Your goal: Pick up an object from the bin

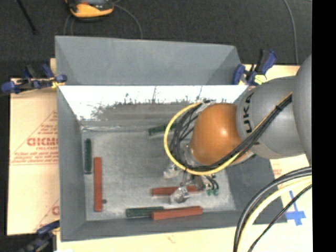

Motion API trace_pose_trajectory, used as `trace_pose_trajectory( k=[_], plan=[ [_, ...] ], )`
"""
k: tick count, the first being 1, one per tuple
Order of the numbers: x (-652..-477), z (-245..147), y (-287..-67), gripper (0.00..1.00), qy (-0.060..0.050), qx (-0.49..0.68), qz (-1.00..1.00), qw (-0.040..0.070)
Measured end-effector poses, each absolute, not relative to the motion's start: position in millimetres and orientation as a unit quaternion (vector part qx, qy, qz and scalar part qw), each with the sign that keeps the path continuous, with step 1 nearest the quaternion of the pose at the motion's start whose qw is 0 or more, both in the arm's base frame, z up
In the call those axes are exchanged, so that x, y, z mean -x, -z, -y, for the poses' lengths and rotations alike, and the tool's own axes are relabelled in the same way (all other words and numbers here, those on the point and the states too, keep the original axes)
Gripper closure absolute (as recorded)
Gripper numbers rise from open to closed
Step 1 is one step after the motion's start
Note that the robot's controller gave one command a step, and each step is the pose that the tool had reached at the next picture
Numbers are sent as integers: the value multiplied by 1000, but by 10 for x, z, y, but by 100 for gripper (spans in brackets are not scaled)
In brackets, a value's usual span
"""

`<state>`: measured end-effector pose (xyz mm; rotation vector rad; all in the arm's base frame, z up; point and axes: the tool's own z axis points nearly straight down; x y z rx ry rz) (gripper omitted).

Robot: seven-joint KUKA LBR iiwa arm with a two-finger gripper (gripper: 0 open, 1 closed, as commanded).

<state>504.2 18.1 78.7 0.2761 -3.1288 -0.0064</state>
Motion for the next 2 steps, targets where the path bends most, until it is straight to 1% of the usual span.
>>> trace_pose_trajectory(
  k=[1,2],
  plan=[
    [-5042,-180,-788,100,2,-87,996,1],
    [-5157,-99,-1380,0,0,-103,995,1]
  ],
)
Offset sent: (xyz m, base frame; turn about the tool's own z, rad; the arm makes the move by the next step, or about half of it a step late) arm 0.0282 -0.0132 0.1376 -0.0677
